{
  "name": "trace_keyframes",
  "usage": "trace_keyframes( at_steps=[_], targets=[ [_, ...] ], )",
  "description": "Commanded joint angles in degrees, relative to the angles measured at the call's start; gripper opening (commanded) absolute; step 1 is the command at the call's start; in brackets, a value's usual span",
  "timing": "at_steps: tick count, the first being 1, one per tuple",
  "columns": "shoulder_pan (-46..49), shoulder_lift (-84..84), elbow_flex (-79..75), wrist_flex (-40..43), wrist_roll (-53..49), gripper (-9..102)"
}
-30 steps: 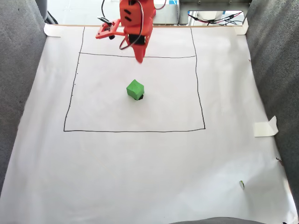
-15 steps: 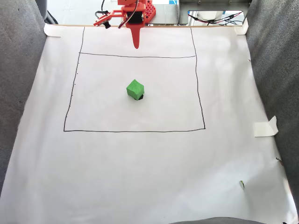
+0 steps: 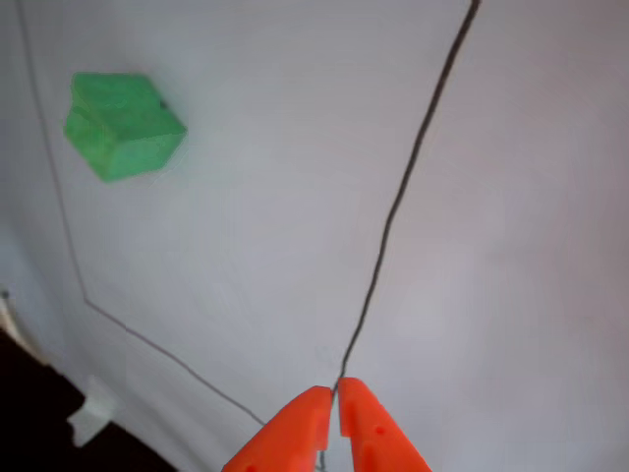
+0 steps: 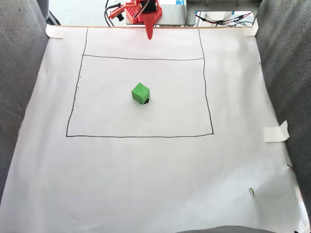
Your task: Grasp the colored block, Place it on the black dot, and then return the arm to the default position.
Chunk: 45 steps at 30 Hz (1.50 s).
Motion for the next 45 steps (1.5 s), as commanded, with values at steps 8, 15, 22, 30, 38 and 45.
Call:
trace_keyframes(
  at_steps=[8, 15, 22, 30, 38, 45],
  targets=[
    [3.43, 14.06, 6.24, -4.13, -1.32, 0],
    [4.04, 20.57, 12.92, -11.34, -4.13, 0],
    [3.60, 20.57, 15.38, -13.36, -6.59, 0],
    [2.99, 20.57, 15.64, -6.42, -6.94, 0],
    [2.99, 20.57, 15.64, -0.70, -8.26, 0],
    [2.99, 20.57, 14.85, 4.75, -9.58, 0]
  ],
)
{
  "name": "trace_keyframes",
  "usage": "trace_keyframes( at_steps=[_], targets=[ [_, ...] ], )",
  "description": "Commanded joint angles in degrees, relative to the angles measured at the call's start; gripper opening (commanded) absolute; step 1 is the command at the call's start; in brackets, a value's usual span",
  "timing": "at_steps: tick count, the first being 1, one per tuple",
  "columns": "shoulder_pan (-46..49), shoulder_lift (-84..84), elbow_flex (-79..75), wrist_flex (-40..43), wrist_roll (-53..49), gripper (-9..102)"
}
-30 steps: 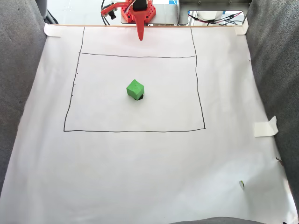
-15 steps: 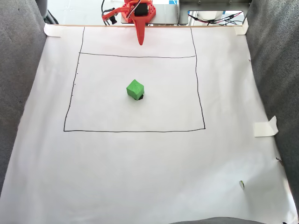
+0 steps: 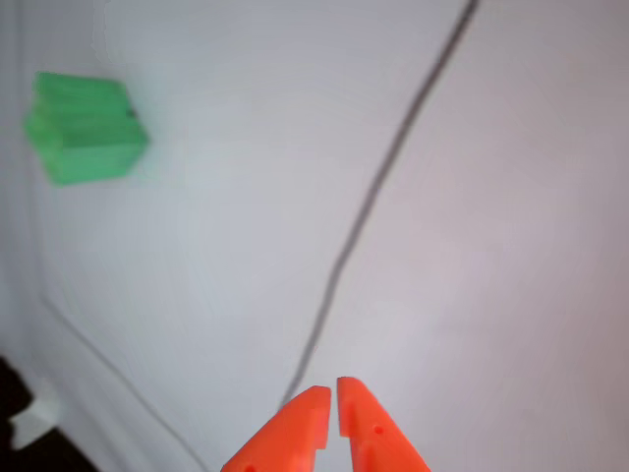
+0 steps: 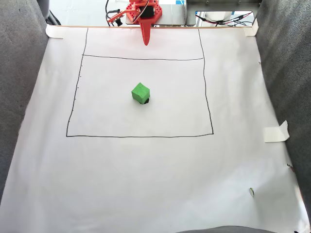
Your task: Grasp the colored block, Place it on the black dot, and then return the arm to the default position.
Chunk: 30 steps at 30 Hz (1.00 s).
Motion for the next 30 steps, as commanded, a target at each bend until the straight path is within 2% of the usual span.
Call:
trace_keyframes(
  at_steps=[1, 10, 30],
  targets=[
    [-0.18, 0.35, -1.32, 2.46, -1.05, 0],
    [-0.18, 0.35, -3.52, 10.37, -3.69, 0],
    [-0.18, 0.35, -3.60, 10.46, -3.87, 0]
  ],
)
